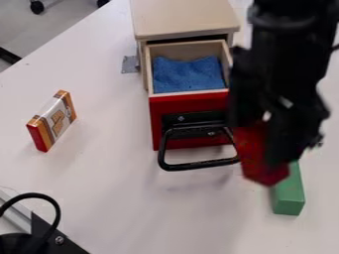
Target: Put the red thing inside the drawer
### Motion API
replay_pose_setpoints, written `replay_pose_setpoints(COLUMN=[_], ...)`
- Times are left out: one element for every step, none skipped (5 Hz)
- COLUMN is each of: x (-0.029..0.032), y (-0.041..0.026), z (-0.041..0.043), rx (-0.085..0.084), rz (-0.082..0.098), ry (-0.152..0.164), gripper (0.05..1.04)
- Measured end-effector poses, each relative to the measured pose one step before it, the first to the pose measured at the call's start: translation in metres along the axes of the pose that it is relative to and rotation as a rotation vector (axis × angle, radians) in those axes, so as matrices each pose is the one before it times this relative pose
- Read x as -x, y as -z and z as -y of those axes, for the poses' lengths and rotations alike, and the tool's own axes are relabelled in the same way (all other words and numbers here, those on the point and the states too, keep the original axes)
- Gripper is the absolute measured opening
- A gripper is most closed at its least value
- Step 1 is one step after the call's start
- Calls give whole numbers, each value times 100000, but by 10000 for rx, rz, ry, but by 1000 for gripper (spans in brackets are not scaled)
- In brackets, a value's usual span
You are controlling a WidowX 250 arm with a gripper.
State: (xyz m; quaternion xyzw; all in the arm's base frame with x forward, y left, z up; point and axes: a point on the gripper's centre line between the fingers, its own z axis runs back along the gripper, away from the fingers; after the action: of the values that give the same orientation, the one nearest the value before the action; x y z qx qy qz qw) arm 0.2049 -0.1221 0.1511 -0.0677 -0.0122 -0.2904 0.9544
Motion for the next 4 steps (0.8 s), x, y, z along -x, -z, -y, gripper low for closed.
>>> replay_pose_setpoints(x=[-1800, -2357, -2546, -2549], y=[-1640, 310, 576, 1667], z=[-641, -2282, -2298, -2459], rx=[65, -197, -244, -304], rz=[567, 161, 195, -48], ry=[-215, -560, -510, -602], gripper=[741, 740, 741, 741])
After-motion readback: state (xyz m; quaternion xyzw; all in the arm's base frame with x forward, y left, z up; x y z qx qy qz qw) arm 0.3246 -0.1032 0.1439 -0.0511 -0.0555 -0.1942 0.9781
